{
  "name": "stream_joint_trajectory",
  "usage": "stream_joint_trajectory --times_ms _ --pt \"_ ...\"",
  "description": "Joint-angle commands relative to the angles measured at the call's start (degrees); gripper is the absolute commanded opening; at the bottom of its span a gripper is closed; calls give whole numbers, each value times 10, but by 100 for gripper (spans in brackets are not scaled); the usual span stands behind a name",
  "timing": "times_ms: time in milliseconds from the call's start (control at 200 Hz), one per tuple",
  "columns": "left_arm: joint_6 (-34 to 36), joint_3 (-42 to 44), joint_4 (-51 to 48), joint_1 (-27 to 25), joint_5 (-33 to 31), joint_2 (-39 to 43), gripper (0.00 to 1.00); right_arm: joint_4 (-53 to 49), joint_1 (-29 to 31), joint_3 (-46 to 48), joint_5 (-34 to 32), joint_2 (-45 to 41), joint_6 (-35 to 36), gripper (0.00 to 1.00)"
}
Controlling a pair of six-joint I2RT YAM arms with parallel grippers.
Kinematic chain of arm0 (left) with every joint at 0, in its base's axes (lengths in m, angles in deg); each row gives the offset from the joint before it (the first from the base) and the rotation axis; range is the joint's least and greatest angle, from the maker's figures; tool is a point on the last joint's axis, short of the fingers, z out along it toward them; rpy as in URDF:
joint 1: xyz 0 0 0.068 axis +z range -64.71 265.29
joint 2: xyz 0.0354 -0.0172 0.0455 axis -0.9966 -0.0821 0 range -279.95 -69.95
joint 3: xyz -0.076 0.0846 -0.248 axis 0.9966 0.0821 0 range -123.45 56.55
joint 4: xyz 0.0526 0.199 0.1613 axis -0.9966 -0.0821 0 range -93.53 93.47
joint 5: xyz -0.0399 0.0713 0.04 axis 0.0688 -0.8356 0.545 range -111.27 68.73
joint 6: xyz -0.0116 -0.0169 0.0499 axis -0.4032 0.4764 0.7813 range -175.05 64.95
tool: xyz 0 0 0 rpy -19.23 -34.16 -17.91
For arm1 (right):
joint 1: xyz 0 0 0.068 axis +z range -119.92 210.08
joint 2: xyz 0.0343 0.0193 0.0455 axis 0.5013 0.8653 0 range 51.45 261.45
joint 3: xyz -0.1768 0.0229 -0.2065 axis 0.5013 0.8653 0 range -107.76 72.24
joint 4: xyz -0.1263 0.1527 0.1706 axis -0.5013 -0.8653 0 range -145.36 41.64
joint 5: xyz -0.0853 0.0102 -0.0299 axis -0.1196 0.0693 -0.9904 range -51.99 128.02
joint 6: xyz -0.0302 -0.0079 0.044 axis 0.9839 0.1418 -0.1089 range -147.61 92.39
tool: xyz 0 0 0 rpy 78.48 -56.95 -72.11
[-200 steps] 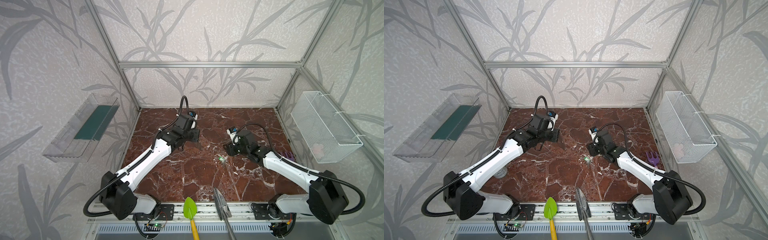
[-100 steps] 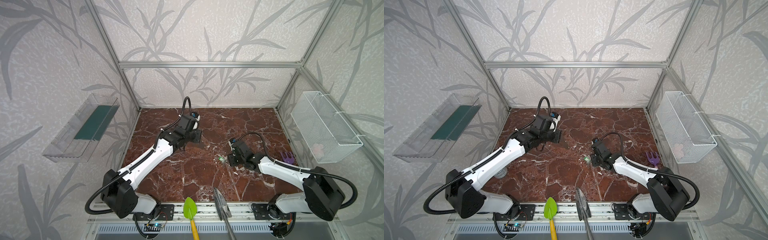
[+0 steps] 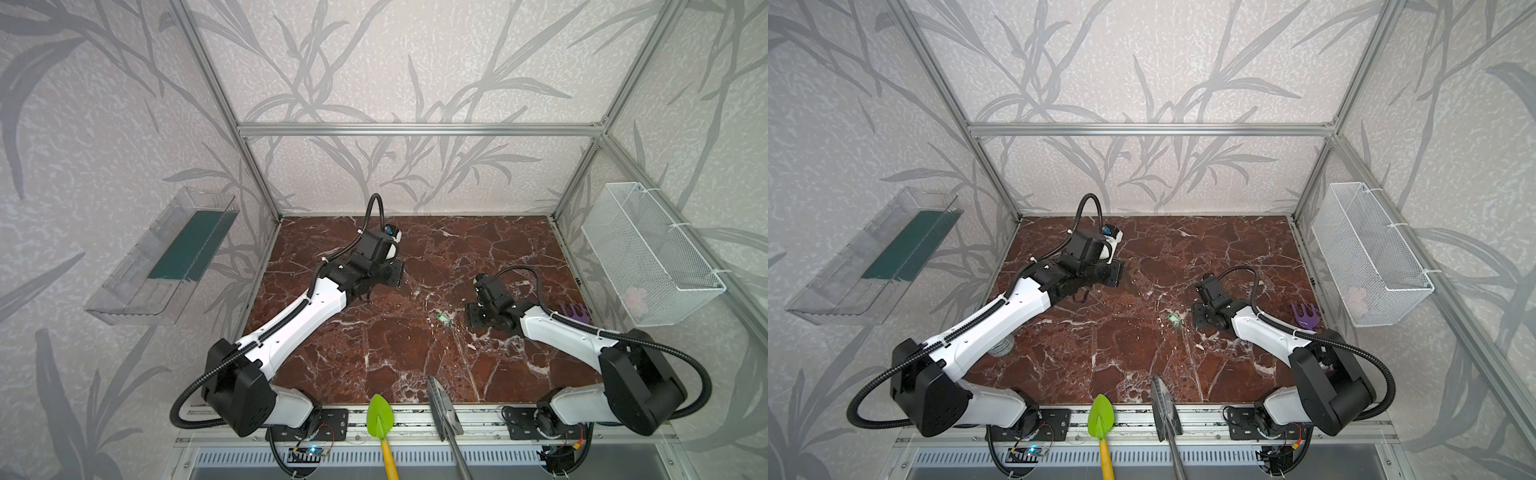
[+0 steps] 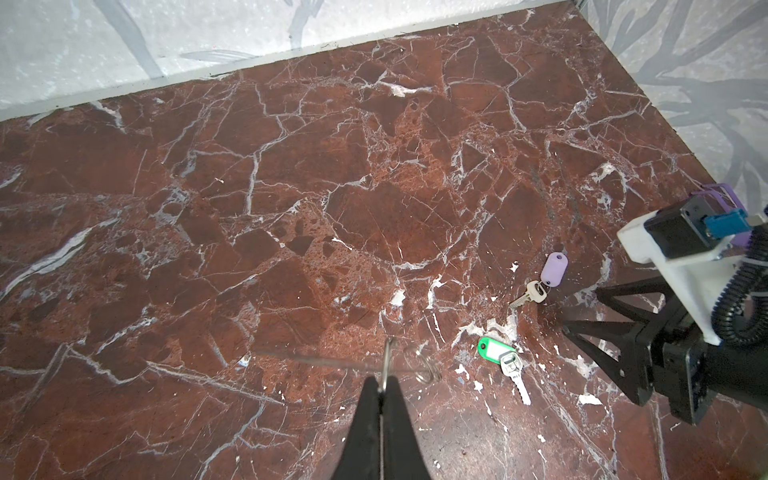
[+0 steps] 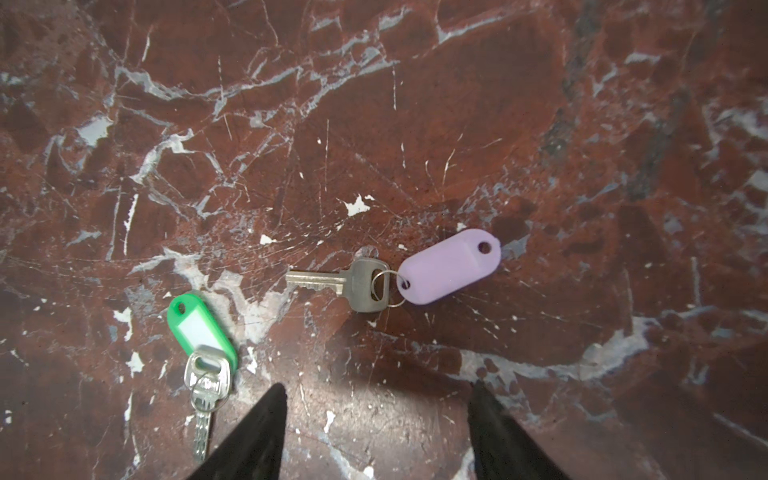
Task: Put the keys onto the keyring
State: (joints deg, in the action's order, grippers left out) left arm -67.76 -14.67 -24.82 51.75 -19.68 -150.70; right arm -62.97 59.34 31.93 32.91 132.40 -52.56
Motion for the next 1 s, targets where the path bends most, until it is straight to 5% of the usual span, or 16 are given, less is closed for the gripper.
stream_joint_trajectory --times_ms 0,495,840,995 --pt "5 -7 3 -3 -1 15 0 16 -12 -5 47 16 -16 69" --pt "12 7 11 -3 3 27 0 81 -34 -43 112 120 -24 69" --pt "17 16 8 -4 -1 41 0 119 -44 -190 211 261 11 66" --pt "19 23 6 -5 -11 52 0 95 -44 -229 205 275 34 63"
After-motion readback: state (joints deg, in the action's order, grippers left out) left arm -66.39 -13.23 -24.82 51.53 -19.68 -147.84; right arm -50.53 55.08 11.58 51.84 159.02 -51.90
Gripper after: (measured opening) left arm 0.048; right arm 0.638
